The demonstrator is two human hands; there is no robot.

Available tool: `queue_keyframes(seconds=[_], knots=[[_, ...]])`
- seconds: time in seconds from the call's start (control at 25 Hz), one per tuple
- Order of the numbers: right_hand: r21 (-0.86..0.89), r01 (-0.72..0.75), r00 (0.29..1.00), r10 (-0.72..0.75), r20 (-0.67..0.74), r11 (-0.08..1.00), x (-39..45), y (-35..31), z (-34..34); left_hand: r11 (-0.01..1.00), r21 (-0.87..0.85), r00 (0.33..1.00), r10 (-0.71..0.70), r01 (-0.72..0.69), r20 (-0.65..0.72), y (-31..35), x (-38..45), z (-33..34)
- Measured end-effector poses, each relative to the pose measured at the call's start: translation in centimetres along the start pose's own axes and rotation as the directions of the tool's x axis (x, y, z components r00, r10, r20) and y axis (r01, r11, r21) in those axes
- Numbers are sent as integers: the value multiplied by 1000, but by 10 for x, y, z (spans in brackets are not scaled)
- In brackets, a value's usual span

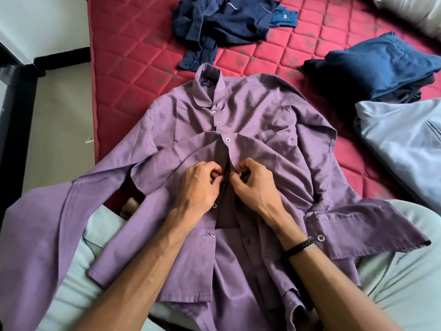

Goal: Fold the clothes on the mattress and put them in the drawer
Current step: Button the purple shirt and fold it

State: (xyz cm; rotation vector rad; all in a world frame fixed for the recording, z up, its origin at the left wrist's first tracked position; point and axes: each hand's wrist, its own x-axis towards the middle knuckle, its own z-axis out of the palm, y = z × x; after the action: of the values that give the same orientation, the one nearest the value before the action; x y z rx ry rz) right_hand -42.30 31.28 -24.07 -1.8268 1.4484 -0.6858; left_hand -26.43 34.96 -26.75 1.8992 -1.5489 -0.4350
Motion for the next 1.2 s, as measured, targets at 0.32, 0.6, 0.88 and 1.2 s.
queue_keyframes(seconds=[0.32, 0.6, 0.88, 1.2], knots=[[-31, 118, 993, -118, -5, 993, -2, 4, 7, 991, -93, 995, -98, 97, -3, 10, -6, -7], [-29, 159, 987, -158, 14, 987, -2, 4, 5, 840, -404, 932, -327, 362, 154, 8, -1, -5], [37, 41, 996, -44, 75, 998, 2, 5, -1, 782, -499, 926, -343, 374, 156, 10, -4, -4], [94, -7, 988, -7, 154, 996, 4, 7, -3, 799, -475, 923, -377, 369, 84, 11, -5, -3]])
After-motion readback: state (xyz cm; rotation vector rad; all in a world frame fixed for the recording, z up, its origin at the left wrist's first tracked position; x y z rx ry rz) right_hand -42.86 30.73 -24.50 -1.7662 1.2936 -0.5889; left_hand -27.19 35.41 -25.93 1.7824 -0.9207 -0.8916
